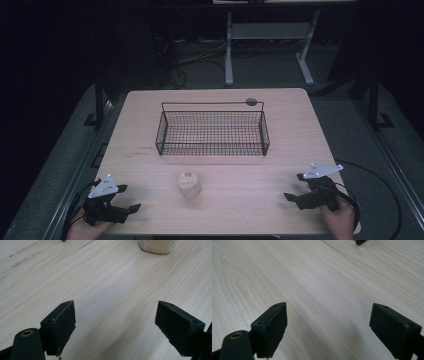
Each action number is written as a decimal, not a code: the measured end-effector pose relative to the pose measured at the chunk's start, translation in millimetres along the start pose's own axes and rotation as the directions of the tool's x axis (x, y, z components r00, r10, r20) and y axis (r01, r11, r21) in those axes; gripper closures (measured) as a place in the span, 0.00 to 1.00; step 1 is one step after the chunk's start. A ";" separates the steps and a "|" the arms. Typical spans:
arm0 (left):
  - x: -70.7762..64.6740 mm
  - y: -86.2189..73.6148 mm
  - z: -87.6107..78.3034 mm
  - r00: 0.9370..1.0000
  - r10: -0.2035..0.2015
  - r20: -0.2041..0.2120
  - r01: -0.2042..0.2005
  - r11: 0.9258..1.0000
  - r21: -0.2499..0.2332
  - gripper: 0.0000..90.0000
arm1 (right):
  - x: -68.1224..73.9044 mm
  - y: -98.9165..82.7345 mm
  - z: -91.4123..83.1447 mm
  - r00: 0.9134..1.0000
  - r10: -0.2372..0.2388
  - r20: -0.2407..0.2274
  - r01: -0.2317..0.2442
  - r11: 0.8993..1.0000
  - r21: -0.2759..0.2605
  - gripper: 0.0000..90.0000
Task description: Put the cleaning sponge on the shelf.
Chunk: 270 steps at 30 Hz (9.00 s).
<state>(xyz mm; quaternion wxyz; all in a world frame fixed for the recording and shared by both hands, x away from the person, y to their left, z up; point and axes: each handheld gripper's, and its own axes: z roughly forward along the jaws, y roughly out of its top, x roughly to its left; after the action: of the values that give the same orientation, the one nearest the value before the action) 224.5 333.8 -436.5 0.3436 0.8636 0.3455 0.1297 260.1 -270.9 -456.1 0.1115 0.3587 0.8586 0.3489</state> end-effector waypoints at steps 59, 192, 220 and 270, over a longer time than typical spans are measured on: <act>-30.2 24.8 24.3 0.987 0.123 0.103 -0.133 0.986 0.099 0.18 | 2.4 1.4 1.0 1.000 -0.013 -0.004 0.013 1.000 0.003 0.16; -62.1 161.5 79.6 0.896 0.355 0.268 -0.418 0.877 0.238 0.18 | 9.9 4.6 3.3 0.999 -0.044 -0.024 0.044 0.999 -0.003 0.16; -61.1 166.7 97.6 0.896 0.321 0.306 -0.409 0.865 0.290 0.22 | 10.6 5.6 4.4 0.999 -0.043 -0.027 0.043 0.999 -0.006 0.16; -52.7 206.5 86.1 0.888 0.312 0.337 -0.408 0.872 0.269 0.33 | 13.5 7.9 5.8 0.999 -0.034 -0.034 0.034 0.999 -0.006 0.16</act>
<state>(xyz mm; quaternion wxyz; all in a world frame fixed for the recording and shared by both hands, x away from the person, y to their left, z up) 330.7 145.8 -357.7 0.2082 0.9678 0.1410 0.0071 257.2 -254.5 -454.2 0.1037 0.3377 0.8655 0.3552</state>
